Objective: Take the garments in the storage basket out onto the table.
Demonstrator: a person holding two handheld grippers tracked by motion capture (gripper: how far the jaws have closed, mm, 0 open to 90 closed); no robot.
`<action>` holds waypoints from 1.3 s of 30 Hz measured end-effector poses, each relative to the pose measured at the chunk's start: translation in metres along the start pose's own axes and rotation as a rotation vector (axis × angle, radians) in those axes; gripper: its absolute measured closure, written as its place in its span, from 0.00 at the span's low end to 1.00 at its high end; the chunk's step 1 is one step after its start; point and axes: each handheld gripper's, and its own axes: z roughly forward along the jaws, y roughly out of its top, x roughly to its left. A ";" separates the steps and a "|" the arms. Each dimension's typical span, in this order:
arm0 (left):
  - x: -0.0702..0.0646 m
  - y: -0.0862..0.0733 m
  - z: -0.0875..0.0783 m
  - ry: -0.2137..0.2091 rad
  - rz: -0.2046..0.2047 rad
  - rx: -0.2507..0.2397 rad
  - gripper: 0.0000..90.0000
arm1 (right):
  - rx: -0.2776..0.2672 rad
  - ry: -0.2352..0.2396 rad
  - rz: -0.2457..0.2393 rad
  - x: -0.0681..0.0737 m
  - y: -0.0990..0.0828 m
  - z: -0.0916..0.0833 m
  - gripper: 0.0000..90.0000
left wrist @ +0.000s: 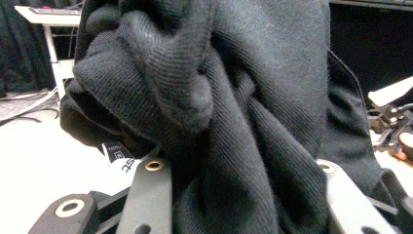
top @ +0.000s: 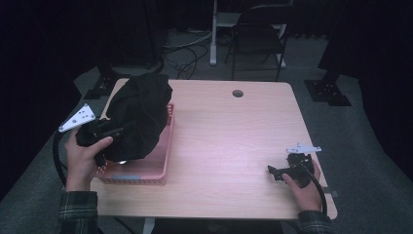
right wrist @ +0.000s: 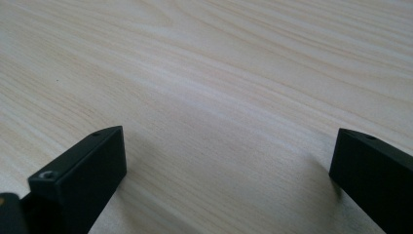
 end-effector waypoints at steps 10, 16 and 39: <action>-0.008 0.006 0.006 -0.042 0.005 -0.012 0.69 | 0.000 0.000 0.000 0.000 0.000 0.000 0.00; -0.014 0.009 0.012 -0.063 0.002 -0.016 0.69 | 0.000 0.000 0.000 0.000 0.000 0.000 0.00; -0.052 0.022 0.051 -0.095 -0.001 -0.006 0.69 | -0.001 -0.002 0.002 0.000 0.000 0.000 0.00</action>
